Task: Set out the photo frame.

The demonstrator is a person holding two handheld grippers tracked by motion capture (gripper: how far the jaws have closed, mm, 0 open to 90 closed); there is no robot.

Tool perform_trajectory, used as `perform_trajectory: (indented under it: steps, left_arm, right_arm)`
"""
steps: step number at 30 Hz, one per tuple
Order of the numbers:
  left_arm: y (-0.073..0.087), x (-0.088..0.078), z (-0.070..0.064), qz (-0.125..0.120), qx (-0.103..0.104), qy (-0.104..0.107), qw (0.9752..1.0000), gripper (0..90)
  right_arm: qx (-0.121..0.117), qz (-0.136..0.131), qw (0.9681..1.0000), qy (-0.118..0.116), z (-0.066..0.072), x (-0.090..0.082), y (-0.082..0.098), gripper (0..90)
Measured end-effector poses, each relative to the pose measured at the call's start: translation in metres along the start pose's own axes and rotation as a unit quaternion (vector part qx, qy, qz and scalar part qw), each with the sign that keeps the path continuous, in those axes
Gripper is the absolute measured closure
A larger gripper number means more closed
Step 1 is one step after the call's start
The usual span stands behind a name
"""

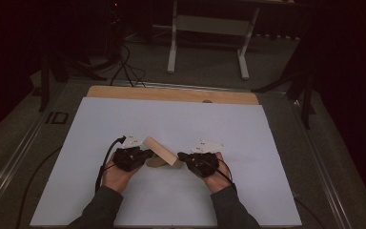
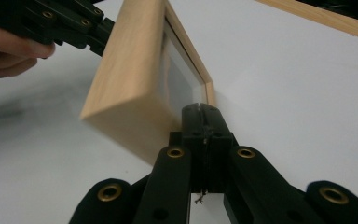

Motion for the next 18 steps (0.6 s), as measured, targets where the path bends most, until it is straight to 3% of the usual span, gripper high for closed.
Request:
perform_trajectory:
  steps: [5, 18]
  left_arm:
    - [-0.001, 0.001, -0.008, 0.004, 0.015, -0.001, 0.9999, 89.3]
    - [-0.004, -0.001, -0.015, 0.003, 0.023, 0.005, 0.9997, 89.3]
  right_arm:
    - [-0.008, 0.003, 1.0, -0.002, 0.003, 0.001, 0.0, 89.6]
    - [-0.023, 0.01, 0.9996, -0.013, 0.015, 0.005, 0.0, 89.6]
Point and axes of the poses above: each handheld gripper's, and its own axes: x roughly forward along the jaws, y roughly out of its underside, z roughly to its left, the point moved 4 cm from there along x, roughly forward along the jaws, and after that the axes turned 9 degrees about -y, right-handed, at the moved point
